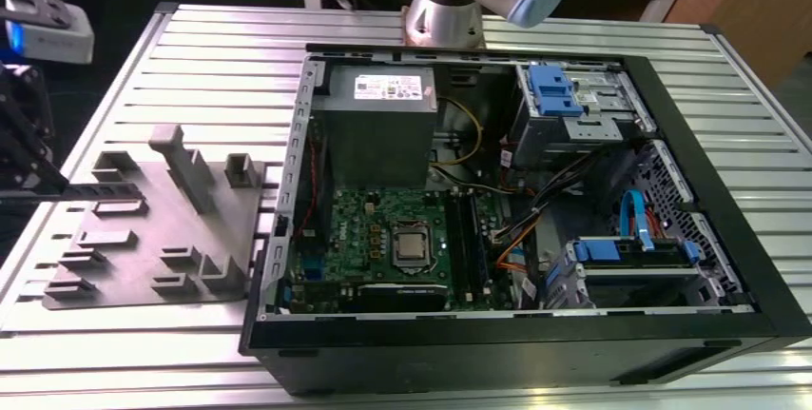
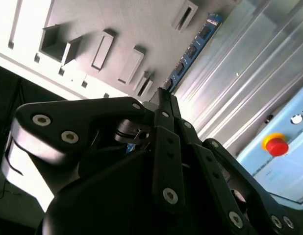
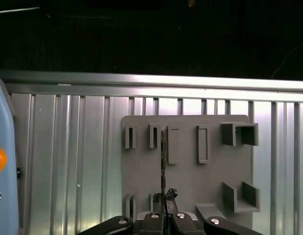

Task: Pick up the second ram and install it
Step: 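Pick up the second ram and move it above second insertion slot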

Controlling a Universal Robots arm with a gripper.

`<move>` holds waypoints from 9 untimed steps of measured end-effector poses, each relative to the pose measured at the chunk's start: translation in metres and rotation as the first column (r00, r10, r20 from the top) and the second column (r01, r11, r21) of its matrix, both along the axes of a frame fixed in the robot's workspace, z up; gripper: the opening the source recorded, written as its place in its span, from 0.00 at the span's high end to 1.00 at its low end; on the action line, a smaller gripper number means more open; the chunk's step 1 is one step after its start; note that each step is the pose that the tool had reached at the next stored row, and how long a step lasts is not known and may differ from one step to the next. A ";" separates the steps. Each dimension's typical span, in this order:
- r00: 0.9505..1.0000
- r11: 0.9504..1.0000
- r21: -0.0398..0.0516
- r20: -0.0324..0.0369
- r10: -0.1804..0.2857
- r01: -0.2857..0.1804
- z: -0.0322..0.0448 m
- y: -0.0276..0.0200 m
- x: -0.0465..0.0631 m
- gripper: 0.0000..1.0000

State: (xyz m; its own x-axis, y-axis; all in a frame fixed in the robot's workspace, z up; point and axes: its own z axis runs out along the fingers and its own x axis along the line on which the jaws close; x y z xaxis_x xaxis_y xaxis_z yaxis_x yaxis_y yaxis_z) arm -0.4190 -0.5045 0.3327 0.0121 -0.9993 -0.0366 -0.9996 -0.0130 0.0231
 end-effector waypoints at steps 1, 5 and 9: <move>1.000 1.000 0.000 0.000 0.000 0.000 0.0039 0.0000 0.000 0.92; 1.000 1.000 0.000 0.000 0.000 0.000 0.0192 0.0000 0.000 0.92; 1.000 1.000 0.000 0.000 0.000 0.000 0.0316 0.0000 0.000 0.92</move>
State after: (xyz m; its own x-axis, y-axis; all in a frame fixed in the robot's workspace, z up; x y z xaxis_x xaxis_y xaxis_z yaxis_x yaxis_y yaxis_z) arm -0.4189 -0.5045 0.3643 0.0122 -0.9993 -0.0366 -0.9996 -0.0130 0.0231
